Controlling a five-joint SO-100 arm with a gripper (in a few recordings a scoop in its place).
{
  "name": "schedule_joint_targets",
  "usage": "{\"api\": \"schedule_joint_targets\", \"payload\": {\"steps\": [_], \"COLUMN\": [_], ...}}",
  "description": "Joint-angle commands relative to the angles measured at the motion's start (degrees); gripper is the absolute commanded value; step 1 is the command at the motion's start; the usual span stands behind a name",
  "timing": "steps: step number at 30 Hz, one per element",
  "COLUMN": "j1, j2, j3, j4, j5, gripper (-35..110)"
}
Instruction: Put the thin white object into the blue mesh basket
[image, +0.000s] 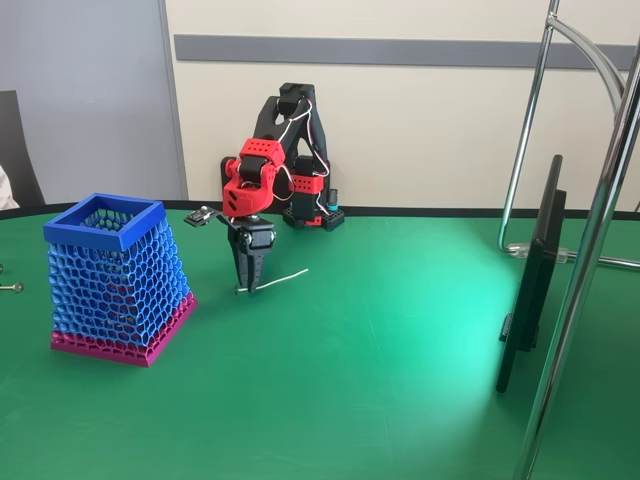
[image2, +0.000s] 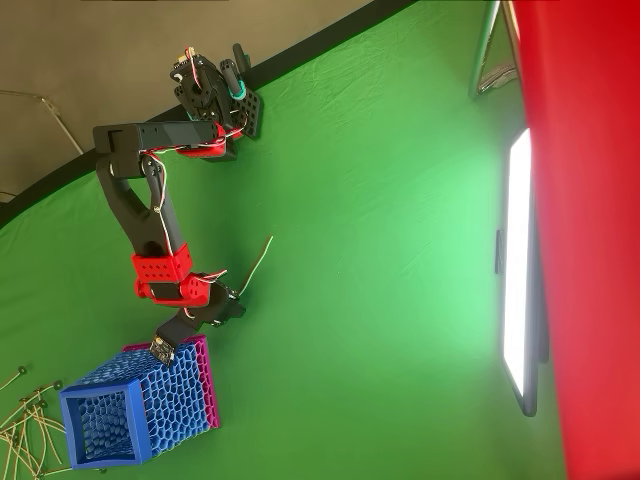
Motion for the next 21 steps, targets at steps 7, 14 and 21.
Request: {"api": "schedule_joint_targets", "payload": {"steps": [7, 14, 21], "j1": [1.05, 1.14, 1.93], "j2": [-0.7, -1.41, -2.11], "j3": [-2.72, -3.43, -4.39], "j4": [0.79, 1.14, 1.76], "j5": [0.0, -0.44, -0.7], "gripper": [17, 16, 15]}}
